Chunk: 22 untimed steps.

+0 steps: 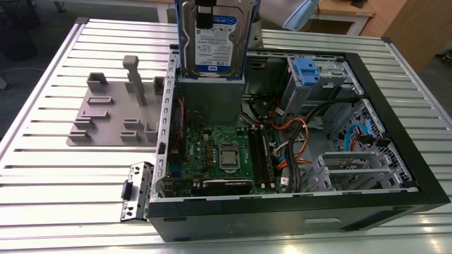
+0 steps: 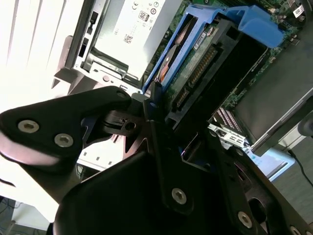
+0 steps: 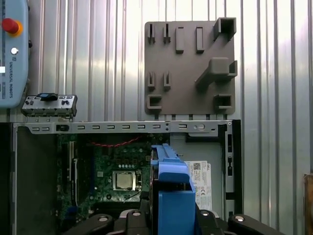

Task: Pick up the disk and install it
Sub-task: 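Pick up the disk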

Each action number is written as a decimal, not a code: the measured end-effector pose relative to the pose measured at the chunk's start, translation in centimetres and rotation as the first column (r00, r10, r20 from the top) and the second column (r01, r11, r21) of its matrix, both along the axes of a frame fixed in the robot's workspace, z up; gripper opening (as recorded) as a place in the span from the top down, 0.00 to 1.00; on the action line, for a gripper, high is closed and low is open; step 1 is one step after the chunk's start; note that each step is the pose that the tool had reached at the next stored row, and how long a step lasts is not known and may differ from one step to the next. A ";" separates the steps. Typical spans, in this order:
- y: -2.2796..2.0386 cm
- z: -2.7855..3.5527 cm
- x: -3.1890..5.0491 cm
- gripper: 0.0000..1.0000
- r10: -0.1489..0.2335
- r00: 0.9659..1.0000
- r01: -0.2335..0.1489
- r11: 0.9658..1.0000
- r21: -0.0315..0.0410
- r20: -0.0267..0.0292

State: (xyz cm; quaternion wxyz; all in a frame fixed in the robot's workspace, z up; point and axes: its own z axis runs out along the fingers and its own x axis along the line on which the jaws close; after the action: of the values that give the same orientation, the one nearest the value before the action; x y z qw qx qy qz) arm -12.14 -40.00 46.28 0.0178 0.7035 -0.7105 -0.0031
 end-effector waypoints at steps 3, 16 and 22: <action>-0.35 -0.02 0.03 0.64 0.000 1.000 0.000 1.000 0.000 0.000; -1.67 -0.08 0.10 0.64 0.000 1.000 0.000 1.000 -0.001 0.000; -2.24 -0.09 0.13 0.64 0.000 1.000 0.000 1.000 -0.001 0.000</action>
State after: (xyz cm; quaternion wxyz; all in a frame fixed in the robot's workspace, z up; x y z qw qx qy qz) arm -12.00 -42.25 46.19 0.0182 0.7035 -0.7105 -0.0027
